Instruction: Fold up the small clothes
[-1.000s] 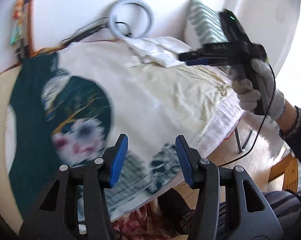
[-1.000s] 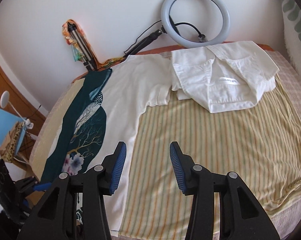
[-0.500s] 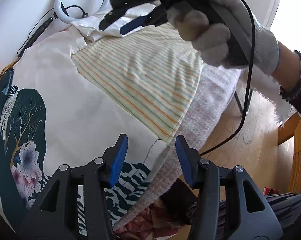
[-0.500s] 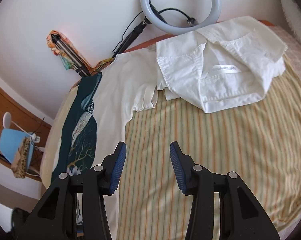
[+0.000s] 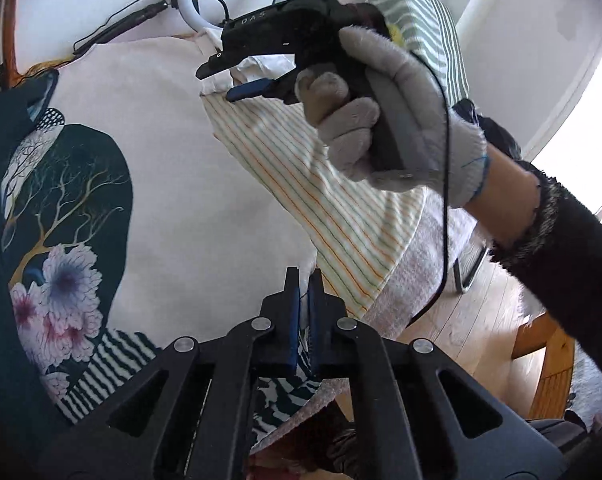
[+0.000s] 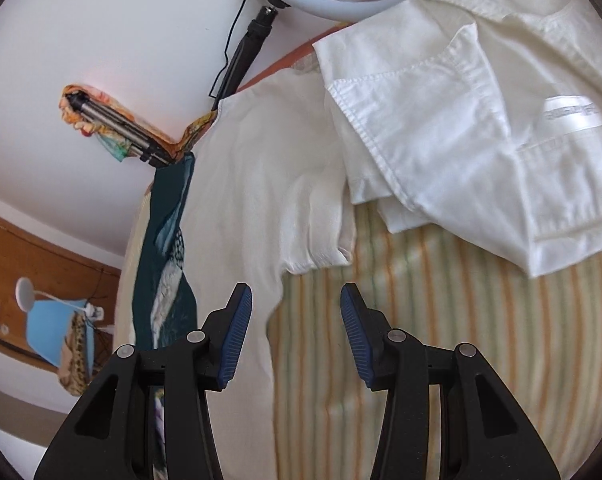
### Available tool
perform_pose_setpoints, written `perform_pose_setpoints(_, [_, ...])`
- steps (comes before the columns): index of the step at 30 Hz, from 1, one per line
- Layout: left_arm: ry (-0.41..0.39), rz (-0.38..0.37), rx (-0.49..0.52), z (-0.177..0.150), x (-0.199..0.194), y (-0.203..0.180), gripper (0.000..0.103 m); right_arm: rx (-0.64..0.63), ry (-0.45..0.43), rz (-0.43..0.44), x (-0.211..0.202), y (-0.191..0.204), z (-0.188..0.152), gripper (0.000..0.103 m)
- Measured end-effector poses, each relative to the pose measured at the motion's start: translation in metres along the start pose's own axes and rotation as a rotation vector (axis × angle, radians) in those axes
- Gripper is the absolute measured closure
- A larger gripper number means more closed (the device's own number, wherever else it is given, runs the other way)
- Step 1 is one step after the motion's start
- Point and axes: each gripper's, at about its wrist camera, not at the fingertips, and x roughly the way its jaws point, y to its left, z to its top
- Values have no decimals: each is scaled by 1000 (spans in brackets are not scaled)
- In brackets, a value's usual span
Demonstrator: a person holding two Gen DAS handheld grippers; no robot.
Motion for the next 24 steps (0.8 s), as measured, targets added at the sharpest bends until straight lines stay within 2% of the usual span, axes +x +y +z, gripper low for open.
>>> perform_pose_setpoints(4, [-30,-1,-6,0,-12,3,102,50,-25,14,10,3,10,56])
perform_pose_setpoints(6, [-44,-4,-6,0,-17,4,102,68,-35,-6,16,6,14,56])
perform_pose_setpoints(8, [-59,-5,-7,-1,-24,7,102,74,-55,-34,20,9,17,62])
perform_pose_setpoints(9, [-67,-2,-10,-2,-26,8,102,70,-55,-52,22,12,18,76])
perform_pose_setpoints(10, [-74,-2,-17,-1,-27,11,102,66,-51,-75,25,15,20,97])
perform_pose_setpoints(15, [-98,-11,-68,-13,-37,27,102,-56,-92,-177,26,51,22,99])
perform_pose_setpoints(24, [-162,-25,-224,-46,-69,74,102,-371,-73,-328,57,151,10,100])
